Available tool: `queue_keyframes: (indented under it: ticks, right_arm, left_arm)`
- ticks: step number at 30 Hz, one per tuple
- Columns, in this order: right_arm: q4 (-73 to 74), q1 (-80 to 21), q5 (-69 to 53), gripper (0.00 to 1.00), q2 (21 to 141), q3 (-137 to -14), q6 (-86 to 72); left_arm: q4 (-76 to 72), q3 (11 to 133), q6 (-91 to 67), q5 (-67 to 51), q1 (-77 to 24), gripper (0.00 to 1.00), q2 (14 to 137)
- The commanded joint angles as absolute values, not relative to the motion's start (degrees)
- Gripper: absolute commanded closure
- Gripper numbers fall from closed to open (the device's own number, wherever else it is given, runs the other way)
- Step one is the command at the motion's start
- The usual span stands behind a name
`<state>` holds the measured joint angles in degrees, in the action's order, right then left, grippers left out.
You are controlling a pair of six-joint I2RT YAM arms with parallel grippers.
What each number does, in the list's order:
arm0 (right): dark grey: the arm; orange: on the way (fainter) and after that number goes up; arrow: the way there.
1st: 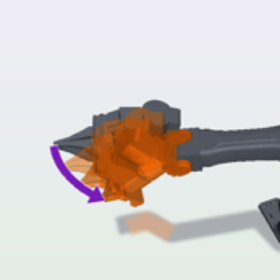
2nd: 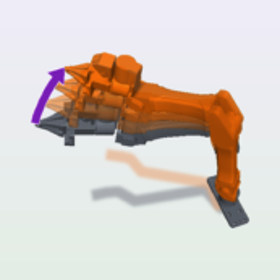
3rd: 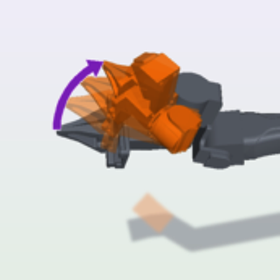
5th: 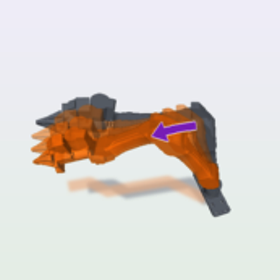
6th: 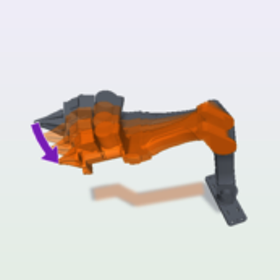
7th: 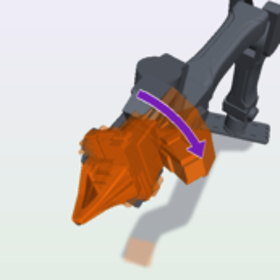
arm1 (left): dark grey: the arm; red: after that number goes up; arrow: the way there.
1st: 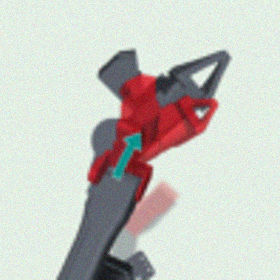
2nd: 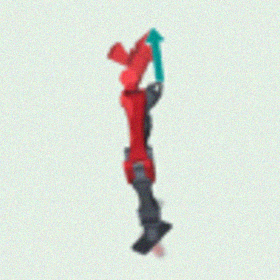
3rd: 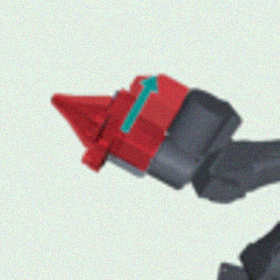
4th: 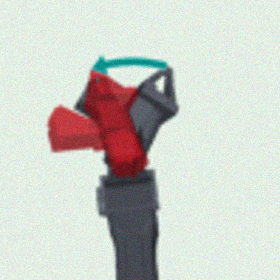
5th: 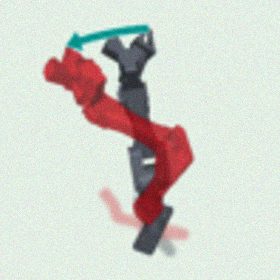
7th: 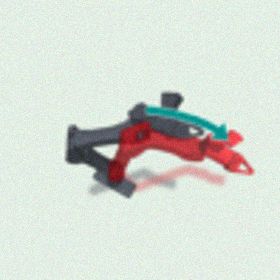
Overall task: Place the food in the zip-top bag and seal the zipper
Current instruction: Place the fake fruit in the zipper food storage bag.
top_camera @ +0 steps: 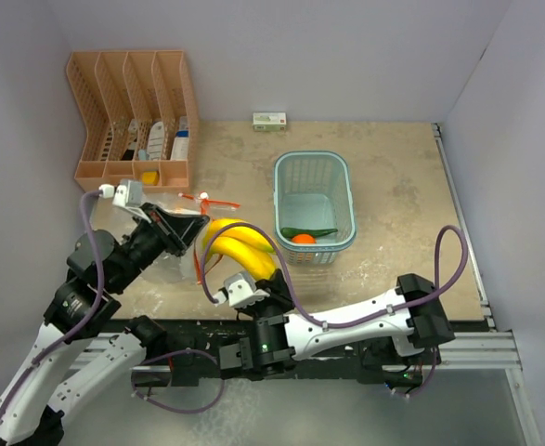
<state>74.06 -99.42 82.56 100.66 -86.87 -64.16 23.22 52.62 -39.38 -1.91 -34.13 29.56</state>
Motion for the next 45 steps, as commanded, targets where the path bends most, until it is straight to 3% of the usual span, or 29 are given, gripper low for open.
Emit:
queue_keyframes:
  ticks: [1,17,28,43,45]
  right_arm:
    - [75.62,-100.9,90.47,1.0,99.96,-90.97,-63.73]
    - [75.63,-102.32,96.82,1.0,102.87,-91.81,-63.37]
    - [75.16,-100.85,98.62,1.0,98.48,-88.31,-59.95]
    - [75.31,-101.65,98.61,1.0,105.71,-102.16,-49.96]
    - [75.29,-101.59,98.61,0.9,106.81,-104.81,-48.3]
  left_arm:
    - [16.17,51.26,-38.49,-3.71,-34.19,1.0,31.56]
    - [-3.93,50.6,-45.95,-23.45,-34.12,1.0,47.65]
    - [0.61,50.44,-49.37,-40.55,-34.19,1.0,42.12]
    - [1.59,52.28,-50.16,-48.48,-34.18,1.0,43.71]
    - [1.33,53.1,-50.32,-49.08,-34.18,1.0,44.07]
